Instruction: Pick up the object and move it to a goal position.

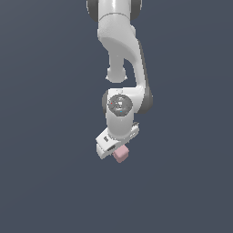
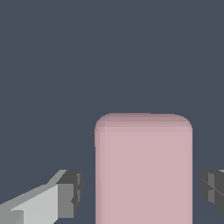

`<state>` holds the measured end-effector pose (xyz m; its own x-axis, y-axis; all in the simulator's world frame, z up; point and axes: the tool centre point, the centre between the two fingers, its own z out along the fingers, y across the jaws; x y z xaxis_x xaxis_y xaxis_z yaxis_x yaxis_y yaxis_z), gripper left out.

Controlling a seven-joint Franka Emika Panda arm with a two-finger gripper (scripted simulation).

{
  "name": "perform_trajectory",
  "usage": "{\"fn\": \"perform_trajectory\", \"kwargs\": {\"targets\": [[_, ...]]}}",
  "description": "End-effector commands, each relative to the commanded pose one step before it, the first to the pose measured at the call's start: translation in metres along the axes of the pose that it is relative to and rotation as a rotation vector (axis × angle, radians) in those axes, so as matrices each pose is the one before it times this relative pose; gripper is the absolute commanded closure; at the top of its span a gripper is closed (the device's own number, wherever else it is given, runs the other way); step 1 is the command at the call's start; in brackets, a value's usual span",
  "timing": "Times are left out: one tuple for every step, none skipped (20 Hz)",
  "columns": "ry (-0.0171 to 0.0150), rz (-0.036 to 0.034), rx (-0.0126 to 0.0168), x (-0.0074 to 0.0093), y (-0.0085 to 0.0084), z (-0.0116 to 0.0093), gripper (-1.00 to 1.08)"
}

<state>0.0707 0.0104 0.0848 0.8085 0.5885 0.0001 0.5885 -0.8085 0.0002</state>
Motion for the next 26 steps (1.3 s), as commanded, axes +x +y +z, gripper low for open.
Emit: {"fn": "perform_trajectory", "kwargs": {"targets": [[-0.00025, -0.00097, 0.00027, -0.00052, -0.00023, 0.01279, -0.92], [0.00009, -0.00068, 0.00000, 0.00014, -0.00022, 0.00333, -0.92], [0.00000, 0.00000, 0.00000, -0.00001, 0.00017, 0.00253, -0.92], [0.00000, 0.00000, 0.00000, 0.00010, 0.00019, 0.00169, -0.92], [0.00000, 0.00000, 0.00000, 0.00022, 0.00021, 0.00084, -0.92], [0.00000, 0.00000, 0.00000, 0.00035, 0.00023, -0.00002, -0.92], [0.00000, 0.00000, 0.00000, 0.00037, 0.00020, -0.00063, -0.92], [0.00000, 0.00000, 0.00000, 0.00012, 0.00006, -0.00028, -0.92], [0.00000, 0.00000, 0.00000, 0.00000, 0.00000, 0.00000, 1.08], [0.00000, 0.00000, 0.00000, 0.00000, 0.00000, 0.00000, 1.08], [0.00000, 0.00000, 0.00000, 0.00000, 0.00000, 0.00000, 1.08], [0.00000, 0.00000, 0.00000, 0.00000, 0.00000, 0.00000, 1.08], [0.00000, 0.00000, 0.00000, 0.00000, 0.00000, 0.00000, 1.08], [0.00000, 0.00000, 0.00000, 0.00000, 0.00000, 0.00000, 1.08], [0.00000, 0.00000, 0.00000, 0.00000, 0.00000, 0.00000, 1.08], [0.00000, 0.00000, 0.00000, 0.00000, 0.00000, 0.00000, 1.08], [0.00000, 0.00000, 0.00000, 0.00000, 0.00000, 0.00000, 1.08], [0.00000, 0.00000, 0.00000, 0.00000, 0.00000, 0.00000, 1.08], [-0.00060, -0.00002, 0.00035, -0.00013, -0.00013, 0.00039, 1.08], [0.00000, 0.00000, 0.00000, -0.00002, -0.00018, -0.00011, 1.08], [0.00000, 0.00000, 0.00000, -0.00006, -0.00054, -0.00034, 1.08], [0.00000, 0.00000, 0.00000, -0.00010, -0.00090, -0.00057, 1.08], [0.00000, 0.00000, 0.00000, -0.00015, -0.00127, -0.00080, 1.08], [0.00000, 0.00000, 0.00000, -0.00019, -0.00164, -0.00104, 1.08], [0.00000, 0.00000, 0.00000, -0.00023, -0.00202, -0.00128, 1.08], [0.00000, 0.00000, 0.00000, -0.00028, -0.00241, -0.00152, 1.08]]}}
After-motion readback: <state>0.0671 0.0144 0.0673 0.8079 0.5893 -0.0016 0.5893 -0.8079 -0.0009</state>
